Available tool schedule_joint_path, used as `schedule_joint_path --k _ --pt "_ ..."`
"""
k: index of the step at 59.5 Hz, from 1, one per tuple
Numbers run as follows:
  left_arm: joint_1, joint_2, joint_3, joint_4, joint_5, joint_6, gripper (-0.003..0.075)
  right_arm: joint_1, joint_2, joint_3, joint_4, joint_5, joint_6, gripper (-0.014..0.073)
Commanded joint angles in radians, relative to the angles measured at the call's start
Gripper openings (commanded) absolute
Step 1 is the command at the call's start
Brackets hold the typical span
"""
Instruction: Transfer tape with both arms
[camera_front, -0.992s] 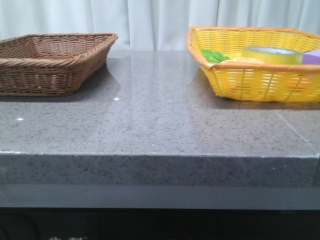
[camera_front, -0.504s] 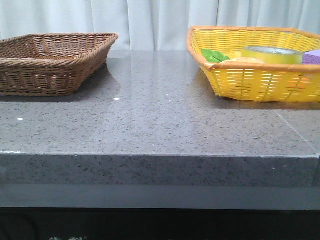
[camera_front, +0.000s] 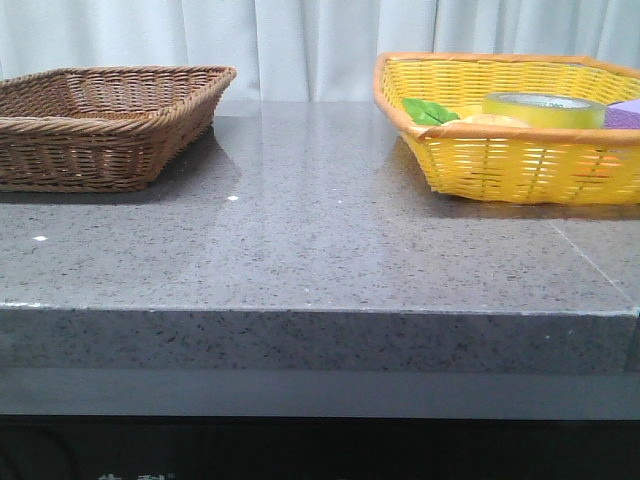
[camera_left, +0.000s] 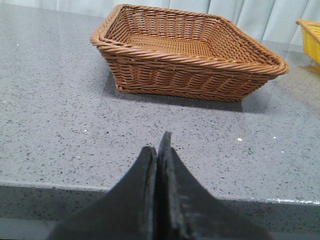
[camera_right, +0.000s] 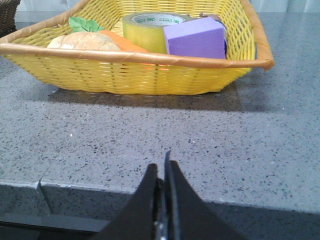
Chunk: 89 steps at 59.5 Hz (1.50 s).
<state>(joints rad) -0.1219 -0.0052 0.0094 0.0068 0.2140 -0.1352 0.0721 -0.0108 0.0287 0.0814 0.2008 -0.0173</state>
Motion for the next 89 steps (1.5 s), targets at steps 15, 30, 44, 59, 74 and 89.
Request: schedule_joint_path --k 15,30,44,59,74,89 --pt "0.0 -0.019 0.037 -0.007 -0.089 -0.006 -0.002 -0.005 -0.026 -0.026 -0.004 -0.088 -0.01 -0.0089" --pt "0.0 -0.019 0.033 -0.018 -0.155 -0.006 -0.002 -0.005 -0.026 -0.028 -0.004 -0.154 -0.01 -0.0089" --pt "0.0 -0.012 -0.098 -0.018 -0.265 -0.011 -0.002 -0.005 -0.024 -0.15 0.006 -0.155 -0.009 -0.0089" --pt "-0.001 0.188 -0.408 0.095 -0.108 -0.011 -0.002 -0.005 0.151 -0.429 0.009 -0.079 -0.009 -0.0089" --pt "-0.001 0.499 -0.577 0.105 -0.07 -0.011 -0.002 -0.005 0.399 -0.621 0.009 -0.022 -0.009 -0.0089" --pt "-0.001 0.576 -0.579 0.105 -0.093 -0.011 0.0108 -0.005 0.429 -0.625 0.011 -0.027 -0.009 0.0022"
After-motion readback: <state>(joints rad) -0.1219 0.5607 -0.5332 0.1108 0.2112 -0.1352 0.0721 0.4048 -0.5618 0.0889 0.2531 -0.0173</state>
